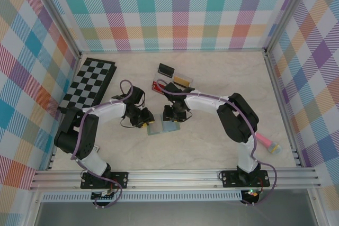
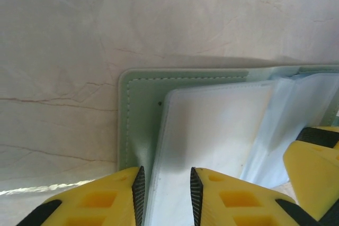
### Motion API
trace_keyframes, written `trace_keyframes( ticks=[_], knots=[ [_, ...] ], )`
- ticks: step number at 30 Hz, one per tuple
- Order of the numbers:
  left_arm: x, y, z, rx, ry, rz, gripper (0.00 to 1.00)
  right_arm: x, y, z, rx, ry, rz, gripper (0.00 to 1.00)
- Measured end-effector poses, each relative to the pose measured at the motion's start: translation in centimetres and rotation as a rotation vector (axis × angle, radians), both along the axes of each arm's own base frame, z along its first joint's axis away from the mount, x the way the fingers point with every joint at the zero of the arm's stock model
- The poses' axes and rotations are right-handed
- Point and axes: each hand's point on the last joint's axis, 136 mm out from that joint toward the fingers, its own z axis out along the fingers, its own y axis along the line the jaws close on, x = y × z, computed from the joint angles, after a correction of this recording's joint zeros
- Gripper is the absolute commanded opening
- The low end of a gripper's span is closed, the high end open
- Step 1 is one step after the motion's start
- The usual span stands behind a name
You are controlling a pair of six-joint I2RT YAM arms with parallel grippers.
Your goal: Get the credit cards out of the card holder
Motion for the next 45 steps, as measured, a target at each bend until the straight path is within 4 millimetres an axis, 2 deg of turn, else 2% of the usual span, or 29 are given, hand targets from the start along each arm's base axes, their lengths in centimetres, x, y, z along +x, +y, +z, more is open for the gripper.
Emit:
trace_keyframes(
  ticks=[5,13,23,31,45],
  knots=[
    [-0.2,0.1,-0.1,0.006,0.005,-0.008,0.19,0.0,0.0,0.0,0.002,0.002,0.001,0.37],
    [-0.2,0.1,-0.1,0.005,0.005,-0.009,0.16,-0.1,0.1,0.0,0.004,0.005,0.002,0.37],
    [-0.2,-0.3,0.4,-0.019,0.0,-0.03,0.06,-0.1,0.1,0.0,0.005,0.005,0.003,0.36],
    [-0.3,-1.0,1.7,-0.069,-0.023,-0.052,0.07,-0.1,0.1,0.0,0.005,0.005,0.003,0.37],
    [-0.4,-2.7,3.0,-0.172,-0.034,-0.097,0.18,-0.2,0.3,0.0,0.013,0.012,0.006,0.36]
  ],
)
